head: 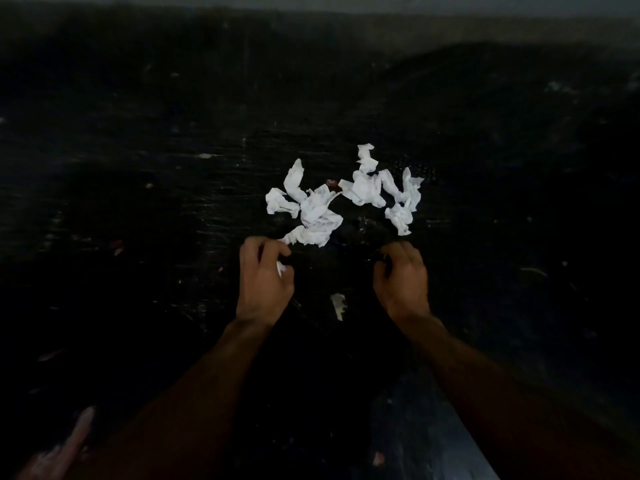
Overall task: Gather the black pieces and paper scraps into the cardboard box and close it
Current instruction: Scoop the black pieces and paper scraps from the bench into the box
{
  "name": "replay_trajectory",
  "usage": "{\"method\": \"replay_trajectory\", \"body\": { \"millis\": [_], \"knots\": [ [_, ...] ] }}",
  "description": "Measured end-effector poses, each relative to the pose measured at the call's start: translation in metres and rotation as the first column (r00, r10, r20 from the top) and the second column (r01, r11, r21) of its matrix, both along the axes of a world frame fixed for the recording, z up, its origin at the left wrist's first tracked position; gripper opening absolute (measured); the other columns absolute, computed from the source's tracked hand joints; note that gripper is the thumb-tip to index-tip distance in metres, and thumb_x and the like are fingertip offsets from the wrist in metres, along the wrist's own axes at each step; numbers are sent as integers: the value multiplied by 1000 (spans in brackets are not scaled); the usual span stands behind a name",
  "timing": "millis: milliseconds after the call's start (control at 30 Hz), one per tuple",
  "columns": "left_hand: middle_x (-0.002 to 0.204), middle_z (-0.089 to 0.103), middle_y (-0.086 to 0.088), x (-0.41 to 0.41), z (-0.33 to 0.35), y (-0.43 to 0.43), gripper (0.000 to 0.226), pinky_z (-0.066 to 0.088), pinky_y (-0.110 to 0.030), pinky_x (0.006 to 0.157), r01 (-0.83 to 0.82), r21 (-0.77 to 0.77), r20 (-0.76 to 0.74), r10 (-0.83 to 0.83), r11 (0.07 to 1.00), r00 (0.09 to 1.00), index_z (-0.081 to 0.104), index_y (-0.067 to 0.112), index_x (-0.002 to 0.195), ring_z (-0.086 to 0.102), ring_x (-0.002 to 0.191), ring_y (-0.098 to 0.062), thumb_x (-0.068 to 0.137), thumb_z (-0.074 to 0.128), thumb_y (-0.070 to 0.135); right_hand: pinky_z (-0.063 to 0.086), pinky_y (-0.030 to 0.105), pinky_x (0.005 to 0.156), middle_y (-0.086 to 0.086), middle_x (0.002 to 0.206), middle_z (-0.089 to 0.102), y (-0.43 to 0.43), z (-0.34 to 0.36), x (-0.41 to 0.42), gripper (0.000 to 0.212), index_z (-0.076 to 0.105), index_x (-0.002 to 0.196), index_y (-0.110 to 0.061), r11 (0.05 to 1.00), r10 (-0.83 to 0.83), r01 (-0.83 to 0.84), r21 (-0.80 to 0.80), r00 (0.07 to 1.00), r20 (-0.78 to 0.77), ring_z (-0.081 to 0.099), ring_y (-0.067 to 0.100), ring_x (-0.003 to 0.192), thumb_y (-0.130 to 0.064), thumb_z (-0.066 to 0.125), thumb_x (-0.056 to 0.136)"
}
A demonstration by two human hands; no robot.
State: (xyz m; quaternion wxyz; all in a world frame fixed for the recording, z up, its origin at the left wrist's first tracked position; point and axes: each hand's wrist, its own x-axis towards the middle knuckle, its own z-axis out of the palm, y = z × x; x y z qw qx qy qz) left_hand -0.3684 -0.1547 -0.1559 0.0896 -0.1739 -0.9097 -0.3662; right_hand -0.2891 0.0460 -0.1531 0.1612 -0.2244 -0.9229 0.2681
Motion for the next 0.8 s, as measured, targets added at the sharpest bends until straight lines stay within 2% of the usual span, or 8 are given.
{"method": "replay_trajectory", "body": {
  "millis": [167, 233, 300, 400, 467, 567, 700, 800],
  "knots": [
    [131, 45, -10, -24, 29, 32, 47, 26, -9, 103, 120, 50, -116, -113, 992, 987, 62, 10, 113, 41, 120, -26, 70, 59, -10, 46, 35, 80, 16, 98, 56, 10, 20, -16, 37, 65, 110, -8, 998, -55, 55, -1, 990, -130, 51, 30, 93, 8, 54, 79],
    [143, 39, -13, -36, 31, 47, 55, 28, -20, 110, 220, -19, -106, -220, 975, 970, 57, 13, 128, 36, 130, -27, 78, 52, -9, 45, 37, 79, 17, 99, 52, 15, 26, -31, 44, 65, 117, -14, 994, -42, 53, 92, 992, -118, 48, 31, 93, 9, 51, 82],
    [154, 27, -12, -47, 27, 57, 53, 26, -36, 115, 330, -134, -24, -336, 935, 942, 45, 21, 141, 24, 142, -28, 91, 48, 3, 44, 40, 84, 17, 108, 48, 26, 26, -43, 45, 60, 126, -20, 981, -41, 39, 188, 999, 6, 45, 32, 100, 0, 50, 88],
    [158, 22, -10, -49, 7, 59, 55, 8, -34, 119, 428, -266, 133, -407, 864, 904, 37, 18, 146, 12, 146, -24, 97, 48, 39, 38, 46, 93, 16, 131, 39, 33, 13, -45, 47, 50, 134, -25, 973, -2, -55, 223, 969, 247, 38, 35, 115, -30, 44, 88],
    [150, 37, -12, -43, -7, 58, 56, 19, -34, 118, 387, -234, 95, -376, 892, 922, 51, 11, 136, 28, 140, -28, 91, 52, 45, 33, 45, 95, 12, 137, 34, 27, 6, -41, 58, 46, 135, -27, 988, -13, -27, 153, 967, 254, 33, 33, 118, -49, 36, 82],
    [122, 57, -10, -39, -14, 57, 33, 33, -26, 106, 295, -141, -24, -301, 945, 953, 66, 7, 111, 47, 118, -25, 91, 58, 32, 31, 46, 96, 7, 133, 35, 22, -2, -43, 47, 44, 130, -35, 994, -37, 9, 112, 968, 248, 30, 29, 117, -60, 39, 91],
    [98, 57, -9, -35, -13, 56, 20, 37, -26, 90, 247, -97, -64, -254, 964, 965, 65, 8, 93, 49, 98, -25, 90, 61, 28, 36, 47, 95, 9, 112, 54, 22, -2, -41, 25, 58, 109, -21, 993, -48, 31, 110, 987, 151, 39, 33, 108, -40, 54, 93],
    [94, 58, -9, -33, -12, 55, 21, 36, -25, 86, 214, -46, 5, -214, 976, 977, 62, 12, 95, 50, 93, -23, 83, 70, 29, 39, 41, 90, -6, 84, 51, 23, 7, -38, 20, 54, 101, -13, 991, -65, 70, -115, 997, 49, 48, 26, 96, -16, 65, 84]
  ]
}}
